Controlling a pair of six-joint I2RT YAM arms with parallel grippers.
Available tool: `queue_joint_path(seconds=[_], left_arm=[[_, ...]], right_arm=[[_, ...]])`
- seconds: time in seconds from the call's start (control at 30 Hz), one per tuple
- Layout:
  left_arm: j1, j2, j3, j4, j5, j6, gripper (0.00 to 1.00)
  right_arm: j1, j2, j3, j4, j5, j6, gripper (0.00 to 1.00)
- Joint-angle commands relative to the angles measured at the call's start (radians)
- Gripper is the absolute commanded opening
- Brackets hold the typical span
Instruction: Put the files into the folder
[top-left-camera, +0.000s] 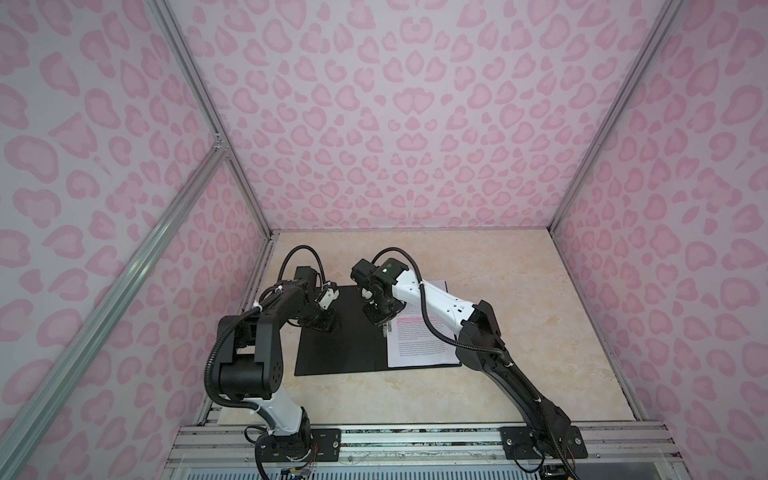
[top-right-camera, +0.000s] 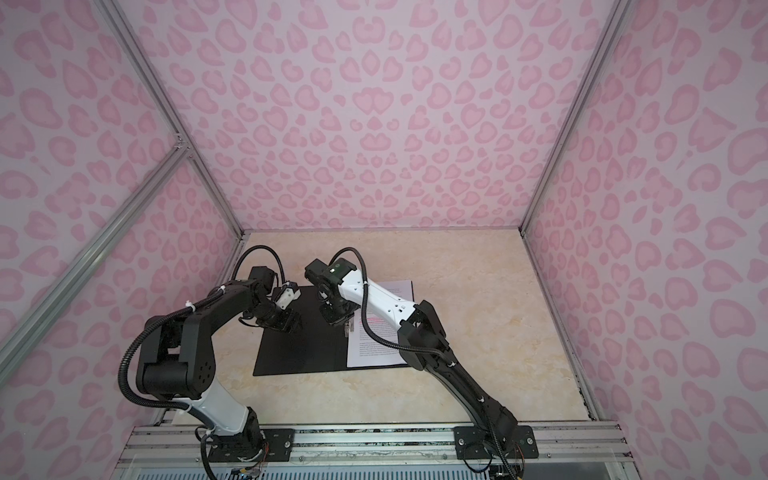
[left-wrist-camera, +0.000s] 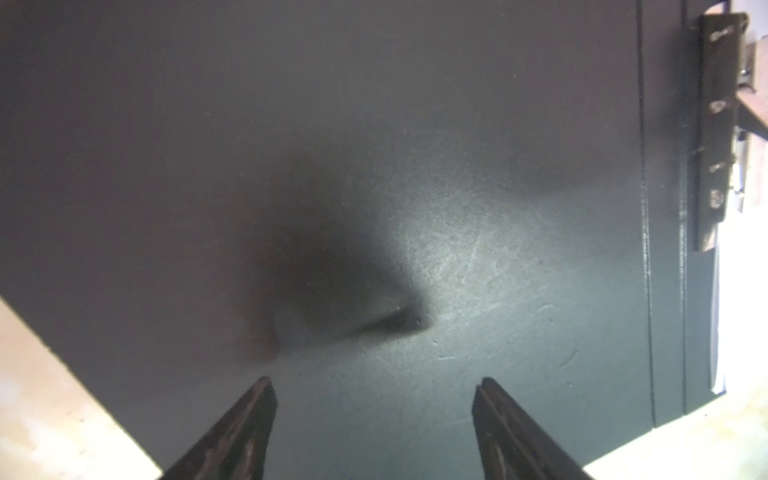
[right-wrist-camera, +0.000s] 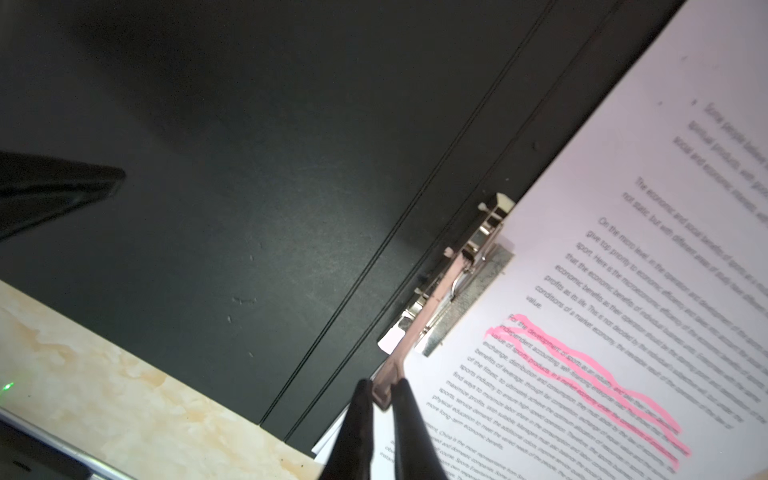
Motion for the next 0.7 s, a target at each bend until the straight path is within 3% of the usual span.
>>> queue_joint_path(seconds=[0.0,0.67], left_arm=[[0.001,0.007,0.009,-0.002,0.011,0.012,0.79],[0.001,0.019,0.007,-0.004,0.018,0.016,0.78]], right_arm=[[-0.002,0.02,0.003,-0.028,0.018,-0.009,0.12],[-0.006,0.041,0.005,-0.056,0.032,-0.022,0.11]])
